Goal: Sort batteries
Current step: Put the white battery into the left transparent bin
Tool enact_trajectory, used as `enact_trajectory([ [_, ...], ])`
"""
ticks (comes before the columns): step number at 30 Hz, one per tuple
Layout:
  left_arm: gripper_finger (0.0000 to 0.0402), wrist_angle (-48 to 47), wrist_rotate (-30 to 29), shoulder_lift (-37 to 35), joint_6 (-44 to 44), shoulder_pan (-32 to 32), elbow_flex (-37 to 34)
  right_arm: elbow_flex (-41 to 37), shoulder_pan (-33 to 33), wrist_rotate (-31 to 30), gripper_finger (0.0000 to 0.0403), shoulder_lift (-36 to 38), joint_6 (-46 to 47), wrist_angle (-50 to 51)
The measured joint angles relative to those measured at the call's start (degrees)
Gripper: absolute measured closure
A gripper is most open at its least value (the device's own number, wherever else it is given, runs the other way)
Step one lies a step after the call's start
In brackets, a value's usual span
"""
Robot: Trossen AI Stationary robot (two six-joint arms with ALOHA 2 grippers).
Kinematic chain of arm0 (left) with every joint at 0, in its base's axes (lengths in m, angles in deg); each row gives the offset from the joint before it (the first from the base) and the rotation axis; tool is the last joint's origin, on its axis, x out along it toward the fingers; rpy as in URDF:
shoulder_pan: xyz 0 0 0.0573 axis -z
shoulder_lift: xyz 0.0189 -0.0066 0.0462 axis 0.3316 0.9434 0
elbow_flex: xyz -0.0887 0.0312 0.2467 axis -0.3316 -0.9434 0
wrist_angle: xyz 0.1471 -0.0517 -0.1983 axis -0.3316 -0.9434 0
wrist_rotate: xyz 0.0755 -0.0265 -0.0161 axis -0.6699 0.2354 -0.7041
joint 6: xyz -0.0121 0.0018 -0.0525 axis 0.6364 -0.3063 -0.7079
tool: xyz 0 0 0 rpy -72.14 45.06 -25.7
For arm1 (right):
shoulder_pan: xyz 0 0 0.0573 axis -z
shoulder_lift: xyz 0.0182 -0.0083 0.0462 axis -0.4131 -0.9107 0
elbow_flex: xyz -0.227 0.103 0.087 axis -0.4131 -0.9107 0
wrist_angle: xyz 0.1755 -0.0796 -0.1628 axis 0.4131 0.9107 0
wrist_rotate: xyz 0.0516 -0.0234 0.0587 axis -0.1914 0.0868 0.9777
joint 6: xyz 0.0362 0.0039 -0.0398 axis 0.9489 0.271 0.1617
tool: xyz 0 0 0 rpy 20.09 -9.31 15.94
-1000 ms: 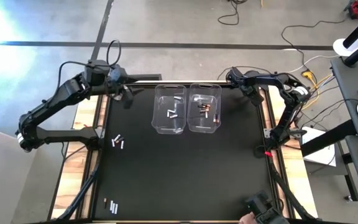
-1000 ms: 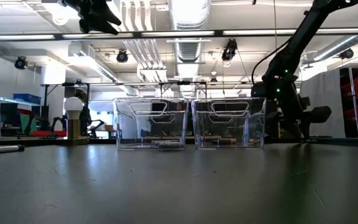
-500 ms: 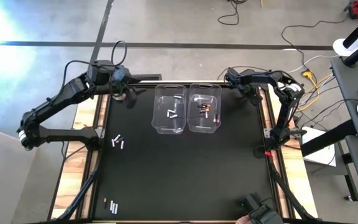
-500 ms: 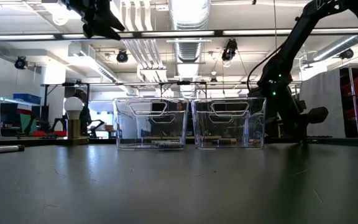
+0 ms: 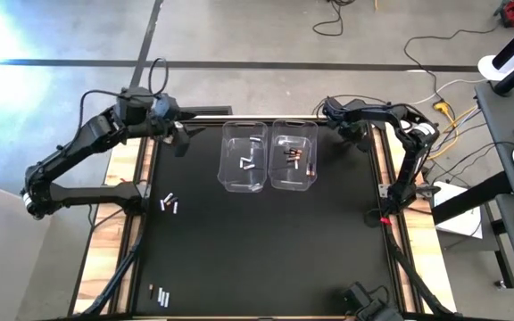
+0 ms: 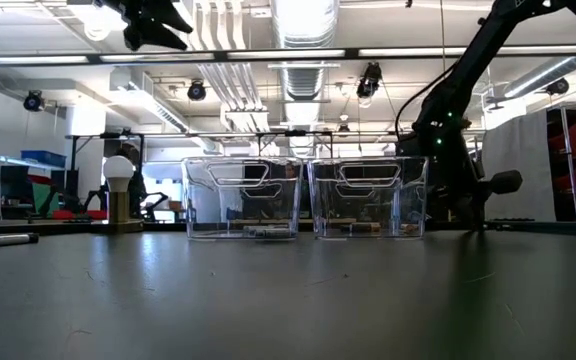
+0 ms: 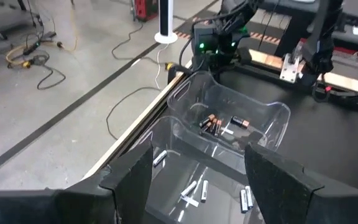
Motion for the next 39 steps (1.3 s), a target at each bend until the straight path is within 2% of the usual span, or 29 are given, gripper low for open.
enact_trajectory([
  [9,0.0170,-0.82,0.06,-5.29,-0.61,1.23,0.00,-0.17,-3.99,4.85,0.0348,3.16,1.06,0.08],
  [19,0.0170,-0.93,1.19,-8.25,-0.44,1.33,0.00,-0.21,-4.41,2.63,0.0301,5.39,2.44,1.12],
  [25,0.0170,-0.94,1.18,-8.28,-0.54,1.33,0.00,-1.64,-4.27,1.60,0.0274,4.65,0.09,-5.96],
  [28,0.0170,-0.93,1.18,-7.98,-0.48,1.33,0.00,-2.71,-4.15,1.59,0.0269,3.95,2.98,-6.49],
  [33,0.0170,-0.81,1.18,-7.25,-0.44,1.33,0.00,-4.98,-4.15,1.05,0.0289,4.21,6.24,-7.09],
  [39,0.0170,-0.24,1.16,-5.85,0.15,1.33,0.00,-6.17,-4.08,1.10,0.0343,4.27,2.67,-7.34],
])
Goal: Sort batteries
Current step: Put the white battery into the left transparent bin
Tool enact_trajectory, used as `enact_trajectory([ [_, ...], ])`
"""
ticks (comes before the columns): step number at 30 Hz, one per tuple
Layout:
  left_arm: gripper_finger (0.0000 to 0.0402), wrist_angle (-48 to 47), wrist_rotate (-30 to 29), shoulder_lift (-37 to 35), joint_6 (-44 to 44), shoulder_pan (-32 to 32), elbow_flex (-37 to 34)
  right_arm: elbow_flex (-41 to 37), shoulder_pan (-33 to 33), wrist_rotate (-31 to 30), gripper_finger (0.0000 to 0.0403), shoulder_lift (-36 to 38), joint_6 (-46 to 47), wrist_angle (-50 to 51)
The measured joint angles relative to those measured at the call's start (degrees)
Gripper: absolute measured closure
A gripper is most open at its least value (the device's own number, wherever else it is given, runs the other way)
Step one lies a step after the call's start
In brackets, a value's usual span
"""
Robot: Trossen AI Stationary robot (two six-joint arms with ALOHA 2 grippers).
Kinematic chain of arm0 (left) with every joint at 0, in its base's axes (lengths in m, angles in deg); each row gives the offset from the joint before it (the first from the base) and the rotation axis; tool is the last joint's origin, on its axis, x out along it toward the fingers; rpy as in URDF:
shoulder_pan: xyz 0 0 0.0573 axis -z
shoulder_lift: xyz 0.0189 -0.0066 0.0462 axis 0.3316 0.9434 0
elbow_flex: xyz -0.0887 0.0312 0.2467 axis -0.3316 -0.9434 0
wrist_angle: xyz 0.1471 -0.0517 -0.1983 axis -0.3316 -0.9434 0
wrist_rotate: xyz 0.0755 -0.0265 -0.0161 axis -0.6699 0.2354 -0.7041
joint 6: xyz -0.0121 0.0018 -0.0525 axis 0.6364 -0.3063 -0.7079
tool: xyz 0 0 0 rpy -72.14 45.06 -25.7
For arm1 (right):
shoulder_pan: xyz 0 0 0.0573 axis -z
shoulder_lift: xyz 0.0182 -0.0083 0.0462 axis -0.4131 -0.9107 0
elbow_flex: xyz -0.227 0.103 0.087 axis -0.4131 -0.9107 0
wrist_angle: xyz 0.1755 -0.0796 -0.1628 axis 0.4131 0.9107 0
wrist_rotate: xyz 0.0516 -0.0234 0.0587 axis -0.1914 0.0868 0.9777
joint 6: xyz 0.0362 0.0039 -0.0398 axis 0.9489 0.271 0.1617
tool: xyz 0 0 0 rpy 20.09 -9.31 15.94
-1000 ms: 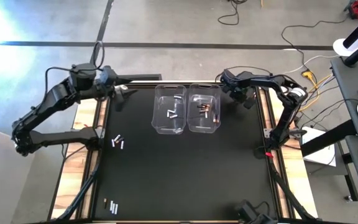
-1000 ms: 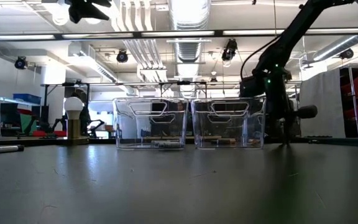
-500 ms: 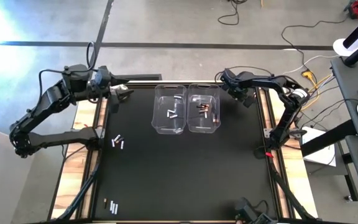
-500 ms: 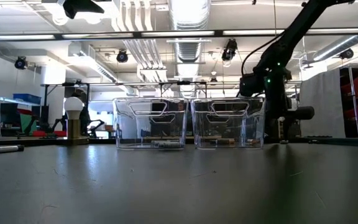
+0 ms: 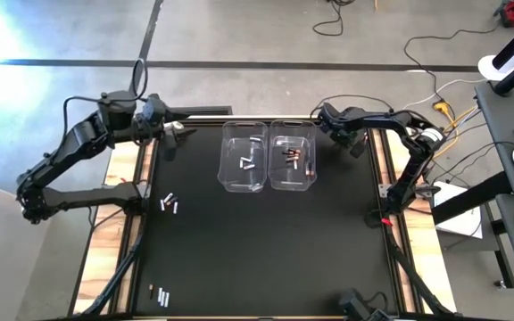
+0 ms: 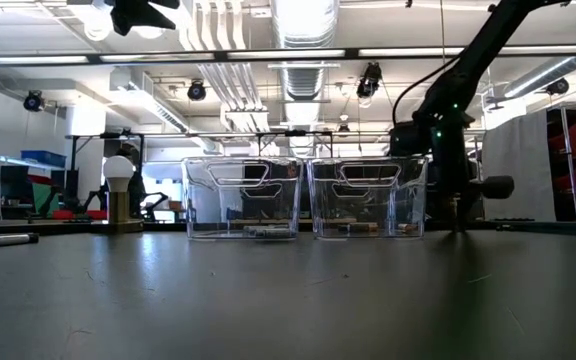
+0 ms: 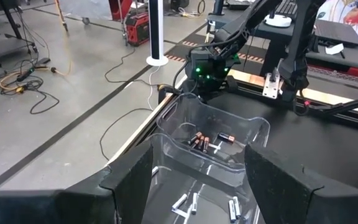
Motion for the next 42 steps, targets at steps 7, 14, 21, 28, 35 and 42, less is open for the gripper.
enact_trajectory([
  [7,0.0170,1.60,0.00,1.07,0.46,0.00,0.00,-0.30,0.07,0.27,0.0380,-0.08,-6.72,-0.29],
  [14,0.0170,1.75,0.00,0.42,0.24,0.00,0.00,-0.45,-0.07,0.06,0.0374,1.52,-9.77,-0.19],
  [21,0.0170,1.64,0.17,-2.33,-1.13,0.00,0.00,-0.74,-0.61,-5.88,0.0379,9.79,-11.42,2.17],
  [28,0.0170,1.62,0.78,-4.15,-0.79,0.00,0.00,-0.65,-7.80,-14.97,0.0379,21.24,-18.65,0.22],
  [35,0.0170,9.63,18.76,-2.90,-0.20,-0.02,-0.19,-0.63,-22.33,-16.77,0.0380,27.80,-29.26,-7.71],
  [42,0.0170,20.31,27.98,0.67,-0.28,-0.85,-0.33,1.58,-38.93,-19.45,0.0380,27.19,-36.62,-21.77],
])
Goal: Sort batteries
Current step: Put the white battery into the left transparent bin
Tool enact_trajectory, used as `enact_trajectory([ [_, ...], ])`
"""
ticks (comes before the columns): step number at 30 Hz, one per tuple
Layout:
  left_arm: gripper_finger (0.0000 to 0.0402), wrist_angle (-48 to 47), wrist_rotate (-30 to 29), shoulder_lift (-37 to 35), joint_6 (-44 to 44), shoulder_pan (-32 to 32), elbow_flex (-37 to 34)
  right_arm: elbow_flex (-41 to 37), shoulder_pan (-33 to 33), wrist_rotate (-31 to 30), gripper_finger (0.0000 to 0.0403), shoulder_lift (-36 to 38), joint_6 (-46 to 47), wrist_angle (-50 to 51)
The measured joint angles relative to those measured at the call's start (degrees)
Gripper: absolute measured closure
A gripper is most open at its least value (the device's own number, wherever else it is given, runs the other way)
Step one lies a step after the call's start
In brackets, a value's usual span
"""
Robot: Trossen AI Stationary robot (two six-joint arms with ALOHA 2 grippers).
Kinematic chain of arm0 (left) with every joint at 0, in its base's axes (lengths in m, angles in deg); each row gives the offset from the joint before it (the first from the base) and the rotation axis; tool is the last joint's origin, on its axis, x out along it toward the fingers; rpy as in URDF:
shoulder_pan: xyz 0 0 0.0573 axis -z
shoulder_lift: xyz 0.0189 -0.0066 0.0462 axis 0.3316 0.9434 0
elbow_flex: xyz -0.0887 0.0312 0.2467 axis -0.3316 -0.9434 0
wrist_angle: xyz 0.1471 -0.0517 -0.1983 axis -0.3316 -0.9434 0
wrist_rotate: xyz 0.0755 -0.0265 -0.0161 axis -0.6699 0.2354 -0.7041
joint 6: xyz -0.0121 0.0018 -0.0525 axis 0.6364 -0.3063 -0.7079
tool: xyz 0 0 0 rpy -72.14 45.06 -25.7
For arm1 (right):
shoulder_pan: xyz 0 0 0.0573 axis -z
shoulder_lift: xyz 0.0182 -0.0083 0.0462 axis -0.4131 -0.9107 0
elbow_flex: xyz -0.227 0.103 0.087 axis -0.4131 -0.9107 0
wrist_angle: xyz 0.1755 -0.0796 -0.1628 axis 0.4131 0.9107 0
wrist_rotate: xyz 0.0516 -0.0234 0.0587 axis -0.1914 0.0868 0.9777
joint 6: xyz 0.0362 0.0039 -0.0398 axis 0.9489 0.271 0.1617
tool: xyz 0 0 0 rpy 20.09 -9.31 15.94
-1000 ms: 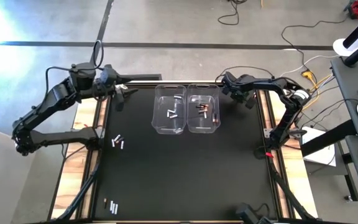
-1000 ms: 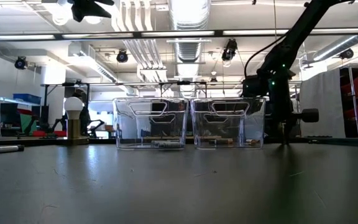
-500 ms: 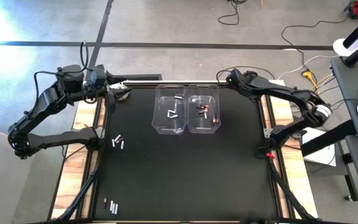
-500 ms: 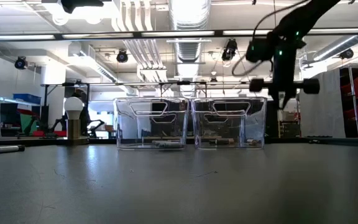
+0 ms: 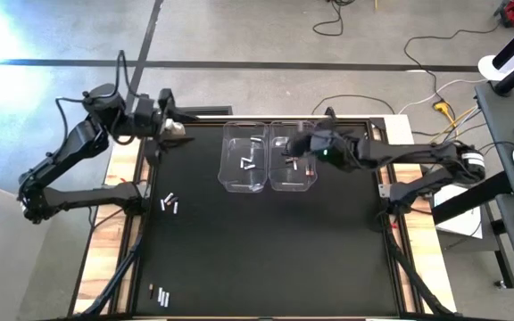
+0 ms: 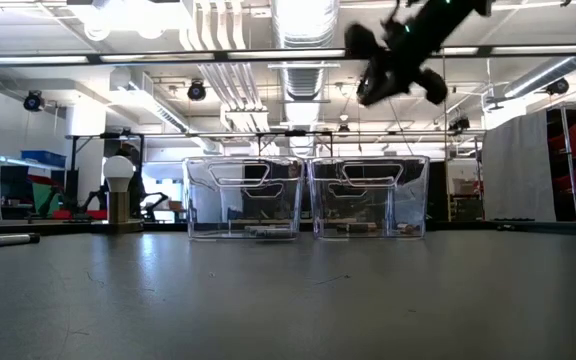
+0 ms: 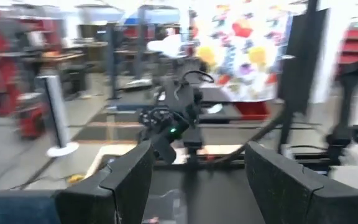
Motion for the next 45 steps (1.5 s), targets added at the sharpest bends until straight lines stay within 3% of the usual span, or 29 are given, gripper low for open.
enact_trajectory([
  [3,0.0170,3.36,5.30,1.88,-2.59,-0.23,-0.03,3.50,-4.94,-0.18,0.0380,-2.19,-4.29,-3.02],
  [11,0.0170,5.54,5.25,4.77,-5.91,-0.24,-0.04,19.72,-12.24,0.25,0.0380,-10.81,-16.30,-2.90],
  [15,0.0170,7.68,5.31,5.01,-8.15,0.15,-0.63,29.58,-13.27,4.17,0.0380,-15.08,-24.56,-2.88],
  [24,0.0170,29.82,6.51,6.36,-20.54,3.00,-7.96,44.04,-13.24,12.27,0.0380,-22.14,-33.83,-2.91],
  [32,0.0170,43.54,5.04,12.73,-30.04,3.10,-12.18,48.59,-13.24,14.14,0.0380,-24.48,-35.79,-2.78],
  [45,0.0172,51.48,5.35,19.08,-30.67,3.10,-11.96,48.02,-12.43,12.46,0.0380,-23.73,-33.99,-2.51],
])
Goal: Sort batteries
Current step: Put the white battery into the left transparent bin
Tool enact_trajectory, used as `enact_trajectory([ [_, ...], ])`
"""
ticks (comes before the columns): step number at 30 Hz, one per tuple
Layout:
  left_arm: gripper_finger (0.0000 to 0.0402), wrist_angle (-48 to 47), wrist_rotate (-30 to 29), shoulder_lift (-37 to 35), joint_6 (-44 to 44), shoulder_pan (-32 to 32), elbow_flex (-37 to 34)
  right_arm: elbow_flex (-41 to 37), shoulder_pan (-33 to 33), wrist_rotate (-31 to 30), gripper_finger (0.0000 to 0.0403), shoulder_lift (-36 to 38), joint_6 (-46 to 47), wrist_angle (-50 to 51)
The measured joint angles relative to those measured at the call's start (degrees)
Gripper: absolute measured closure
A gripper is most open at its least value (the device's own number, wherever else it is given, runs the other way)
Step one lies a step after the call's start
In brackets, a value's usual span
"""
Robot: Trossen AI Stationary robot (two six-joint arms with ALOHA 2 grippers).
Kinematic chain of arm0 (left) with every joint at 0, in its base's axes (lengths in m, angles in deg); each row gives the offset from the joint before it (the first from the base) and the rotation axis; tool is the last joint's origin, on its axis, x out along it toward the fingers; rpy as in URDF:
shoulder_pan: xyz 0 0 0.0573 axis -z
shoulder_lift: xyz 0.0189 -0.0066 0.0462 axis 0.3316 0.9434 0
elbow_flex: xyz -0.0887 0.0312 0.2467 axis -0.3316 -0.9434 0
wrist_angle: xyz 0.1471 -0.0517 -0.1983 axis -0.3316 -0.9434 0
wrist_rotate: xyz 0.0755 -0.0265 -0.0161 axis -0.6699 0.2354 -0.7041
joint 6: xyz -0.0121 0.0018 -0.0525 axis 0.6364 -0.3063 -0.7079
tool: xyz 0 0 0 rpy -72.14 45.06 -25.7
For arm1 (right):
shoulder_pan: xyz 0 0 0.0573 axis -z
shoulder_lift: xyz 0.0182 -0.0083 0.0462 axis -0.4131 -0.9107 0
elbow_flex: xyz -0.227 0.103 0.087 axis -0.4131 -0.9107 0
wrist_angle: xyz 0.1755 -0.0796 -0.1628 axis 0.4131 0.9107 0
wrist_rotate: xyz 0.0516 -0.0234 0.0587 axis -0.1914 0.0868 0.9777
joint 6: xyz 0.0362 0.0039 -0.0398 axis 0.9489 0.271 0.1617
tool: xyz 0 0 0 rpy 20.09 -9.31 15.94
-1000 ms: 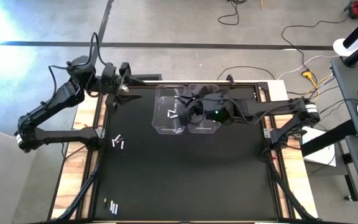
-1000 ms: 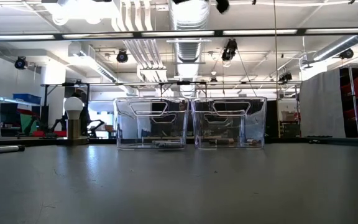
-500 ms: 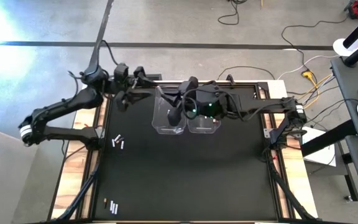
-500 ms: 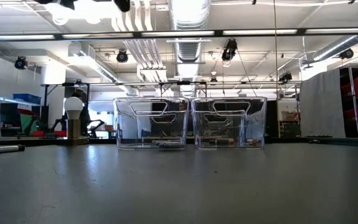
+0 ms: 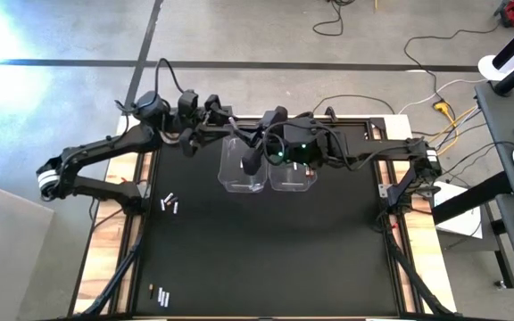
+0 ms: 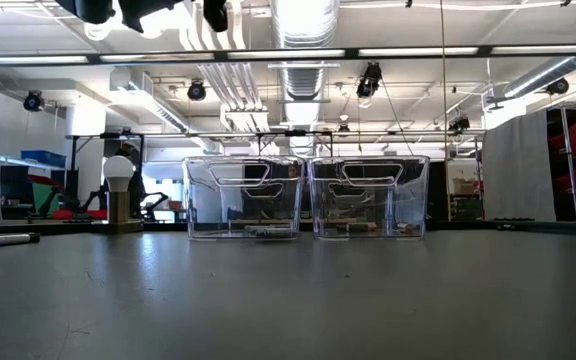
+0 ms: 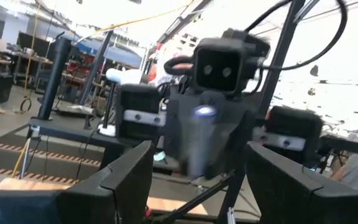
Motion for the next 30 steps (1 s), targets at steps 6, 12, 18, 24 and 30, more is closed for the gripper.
enact_trajectory([
  [6,0.0253,2.94,1.46,1.44,-2.23,0.04,0.00,-0.27,0.22,-3.45,0.0380,0.00,0.47,0.14],
  [12,0.0377,3.52,1.05,2.86,-2.23,0.02,0.00,-0.32,0.22,-3.46,0.0380,0.00,1.09,0.84],
  [18,0.0373,4.90,1.12,3.22,-3.23,0.04,0.00,-0.32,0.20,-3.56,0.0380,0.11,3.03,1.71],
  [24,0.0308,5.32,2.39,3.07,-3.24,0.15,0.00,-0.33,0.24,-3.46,0.0380,0.11,3.13,1.79],
  [30,0.0262,6.02,1.78,3.79,-3.39,0.42,0.00,-0.37,0.24,-3.60,0.0380,0.07,3.12,2.40],
])
